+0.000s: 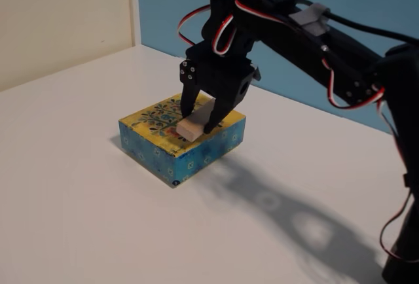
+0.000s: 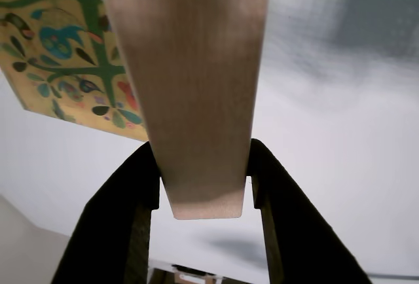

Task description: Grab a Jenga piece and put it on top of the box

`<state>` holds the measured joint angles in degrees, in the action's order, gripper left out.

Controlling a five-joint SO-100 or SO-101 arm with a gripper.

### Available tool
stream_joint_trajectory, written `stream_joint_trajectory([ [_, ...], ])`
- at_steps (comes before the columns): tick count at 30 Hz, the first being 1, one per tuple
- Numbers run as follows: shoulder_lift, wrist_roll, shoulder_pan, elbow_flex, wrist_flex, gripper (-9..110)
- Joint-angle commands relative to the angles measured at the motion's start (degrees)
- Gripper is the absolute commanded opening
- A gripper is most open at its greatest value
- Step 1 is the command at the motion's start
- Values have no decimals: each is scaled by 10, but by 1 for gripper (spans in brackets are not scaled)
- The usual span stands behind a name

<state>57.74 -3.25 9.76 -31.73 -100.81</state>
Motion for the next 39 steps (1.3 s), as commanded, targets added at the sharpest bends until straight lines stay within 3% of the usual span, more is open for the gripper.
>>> stream_joint_trajectory([
  [1,8,-4,-4,31,-1,0],
  [9,0,-2,-15,64,-2,0],
  [14,-72,1,-19,226,-69,0],
  [33,-110,-4,-11,236,-64,1],
  [37,-113,-11,-10,236,-66,19],
  [39,-113,-11,-9,237,-66,20],
])
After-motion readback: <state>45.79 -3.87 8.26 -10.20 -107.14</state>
